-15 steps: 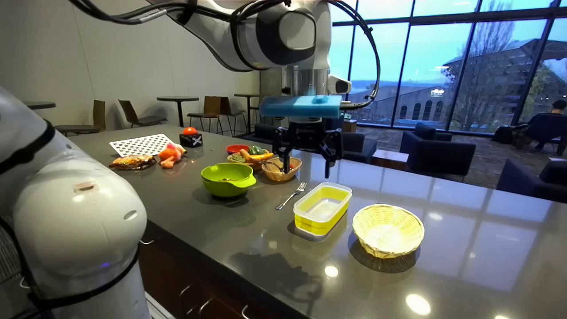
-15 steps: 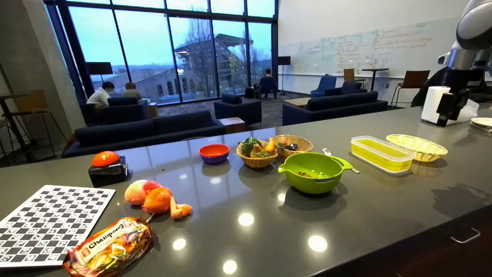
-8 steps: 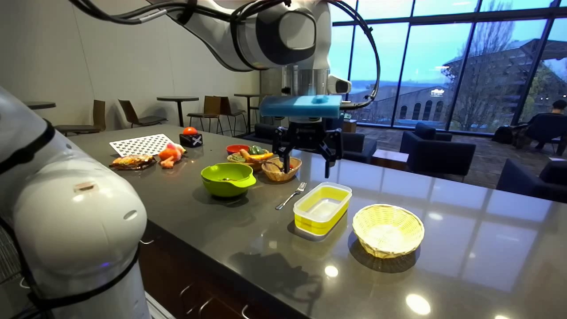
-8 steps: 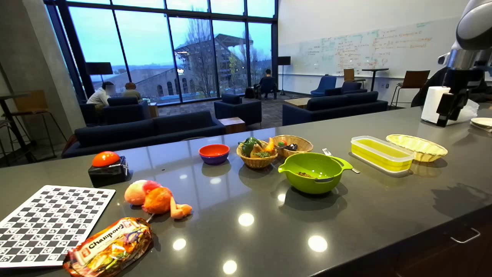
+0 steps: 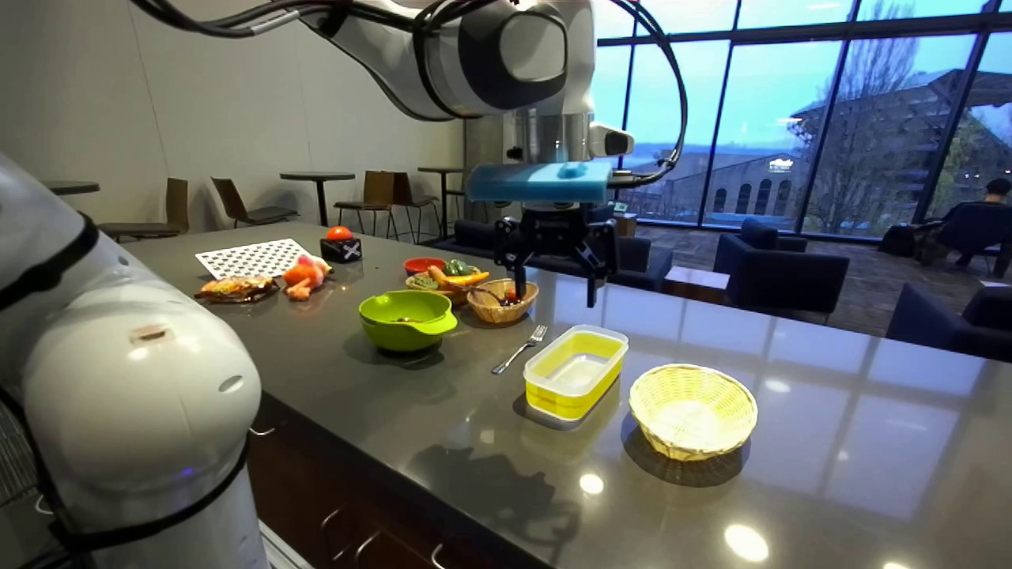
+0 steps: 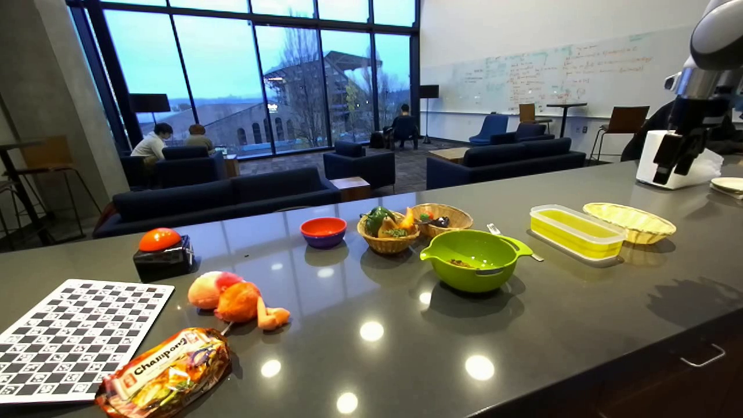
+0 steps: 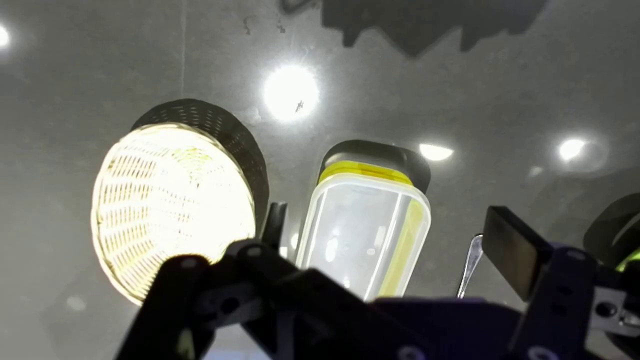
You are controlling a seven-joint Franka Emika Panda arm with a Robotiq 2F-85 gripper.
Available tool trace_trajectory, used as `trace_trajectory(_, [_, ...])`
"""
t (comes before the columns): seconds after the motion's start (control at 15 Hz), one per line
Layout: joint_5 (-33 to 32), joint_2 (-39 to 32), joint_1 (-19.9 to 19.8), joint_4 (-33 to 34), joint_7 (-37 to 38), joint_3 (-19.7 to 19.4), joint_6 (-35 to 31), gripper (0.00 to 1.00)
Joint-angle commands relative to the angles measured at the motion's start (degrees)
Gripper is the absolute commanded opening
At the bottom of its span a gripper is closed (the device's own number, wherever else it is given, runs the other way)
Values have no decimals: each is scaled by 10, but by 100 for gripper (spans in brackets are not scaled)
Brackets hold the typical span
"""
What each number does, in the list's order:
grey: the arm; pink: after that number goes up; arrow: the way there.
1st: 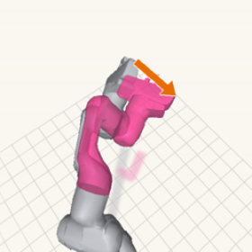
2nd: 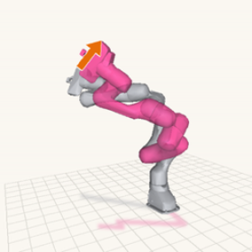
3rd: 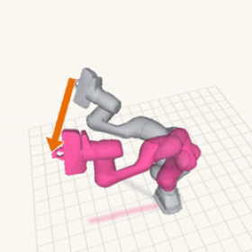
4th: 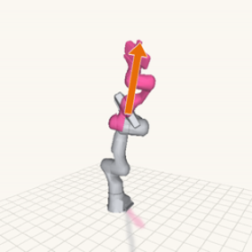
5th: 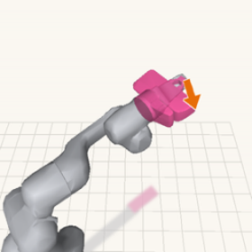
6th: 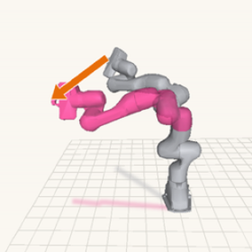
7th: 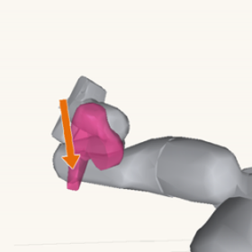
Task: Put the first right bowl in the second right bowl
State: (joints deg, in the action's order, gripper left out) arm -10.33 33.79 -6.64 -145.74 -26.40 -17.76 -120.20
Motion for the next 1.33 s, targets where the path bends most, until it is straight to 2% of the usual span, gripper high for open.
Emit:
trace_trajectory(0.0, [13,-25,-18,34,14,-10,-12,100])
trace_trajectory(0.27, [26,-73,-35,72,20,-35,-11,100])
trace_trajectory(0.53, [40,-113,-43,91,2,-57,-68,100])
trace_trajectory(0.87, [32,-155,-45,109,-24,-58,-144,100])
trace_trajectory(1.27, [46,-221,-61,155,-7,-60,-122,100])
